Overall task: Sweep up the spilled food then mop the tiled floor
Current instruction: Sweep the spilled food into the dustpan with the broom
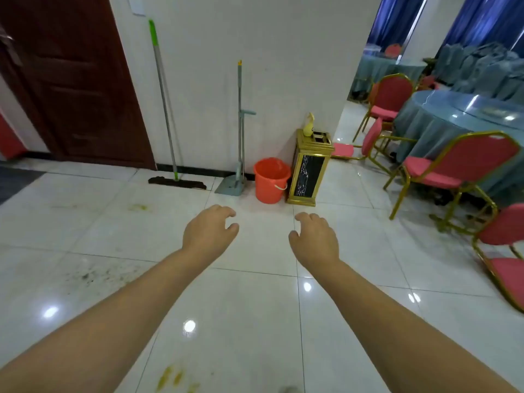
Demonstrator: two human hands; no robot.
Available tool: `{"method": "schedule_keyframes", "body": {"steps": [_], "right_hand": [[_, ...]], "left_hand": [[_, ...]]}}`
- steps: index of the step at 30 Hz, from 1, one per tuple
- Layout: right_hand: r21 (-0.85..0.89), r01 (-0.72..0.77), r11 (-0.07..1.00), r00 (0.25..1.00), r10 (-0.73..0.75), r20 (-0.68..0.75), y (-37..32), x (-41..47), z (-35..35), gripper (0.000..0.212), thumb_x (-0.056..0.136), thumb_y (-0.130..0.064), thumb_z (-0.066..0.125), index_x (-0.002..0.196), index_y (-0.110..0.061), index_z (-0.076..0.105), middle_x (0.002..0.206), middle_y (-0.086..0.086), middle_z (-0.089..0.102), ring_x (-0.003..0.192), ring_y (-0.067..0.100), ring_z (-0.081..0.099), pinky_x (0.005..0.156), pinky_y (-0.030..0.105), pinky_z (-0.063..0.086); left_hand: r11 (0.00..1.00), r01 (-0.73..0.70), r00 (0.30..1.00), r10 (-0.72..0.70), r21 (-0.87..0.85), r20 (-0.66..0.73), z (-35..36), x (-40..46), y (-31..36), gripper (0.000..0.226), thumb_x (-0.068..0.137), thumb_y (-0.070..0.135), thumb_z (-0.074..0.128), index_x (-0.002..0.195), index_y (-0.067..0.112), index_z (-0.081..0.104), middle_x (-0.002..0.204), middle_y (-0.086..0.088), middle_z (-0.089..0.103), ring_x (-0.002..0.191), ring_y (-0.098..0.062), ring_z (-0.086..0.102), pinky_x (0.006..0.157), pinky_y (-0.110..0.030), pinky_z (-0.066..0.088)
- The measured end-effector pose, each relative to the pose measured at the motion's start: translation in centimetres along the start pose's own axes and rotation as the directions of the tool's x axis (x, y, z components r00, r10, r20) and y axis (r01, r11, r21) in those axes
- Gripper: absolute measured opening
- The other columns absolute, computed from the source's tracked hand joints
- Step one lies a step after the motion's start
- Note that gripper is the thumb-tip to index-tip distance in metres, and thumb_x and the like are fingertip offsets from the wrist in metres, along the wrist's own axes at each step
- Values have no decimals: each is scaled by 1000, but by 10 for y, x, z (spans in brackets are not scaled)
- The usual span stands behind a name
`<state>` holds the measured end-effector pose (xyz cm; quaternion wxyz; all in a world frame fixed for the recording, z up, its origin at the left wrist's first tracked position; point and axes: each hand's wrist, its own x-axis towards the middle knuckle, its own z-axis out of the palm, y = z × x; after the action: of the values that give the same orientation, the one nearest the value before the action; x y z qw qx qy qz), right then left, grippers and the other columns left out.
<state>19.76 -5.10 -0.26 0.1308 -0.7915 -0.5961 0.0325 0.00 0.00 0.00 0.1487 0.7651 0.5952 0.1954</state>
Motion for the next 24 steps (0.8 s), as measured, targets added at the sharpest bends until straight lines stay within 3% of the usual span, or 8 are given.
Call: {"method": "schedule_keyframes", "body": {"steps": [13,18,24], "right_hand": [[44,18,999,982,-26,185,131,186,14,36,96,-21,45,130,-19,57,125,1,60,109,17,59,88,28,51],[128,55,990,951,-91,295,130,250,32,34,96,-18,44,126,-18,61,125,1,61,110,19,59,89,27,48],[198,74,977,938,-136,319,106,335,66,31,95,-17,46,121,-17,64,119,1,66,106,18,62,89,27,50]], "left_hand": [[957,255,967,-254,-140,22,101,144,74,32,92,29,51,122,24,61,122,6,58,100,-10,58,78,-24,43],[919,371,928,-366,-130,63,116,186,58,31,93,28,51,121,22,62,124,4,59,102,-11,58,79,-22,41],[894,423,906,-417,-149,67,131,264,17,30,93,25,51,119,19,64,121,3,62,102,-13,59,79,-21,39]]}}
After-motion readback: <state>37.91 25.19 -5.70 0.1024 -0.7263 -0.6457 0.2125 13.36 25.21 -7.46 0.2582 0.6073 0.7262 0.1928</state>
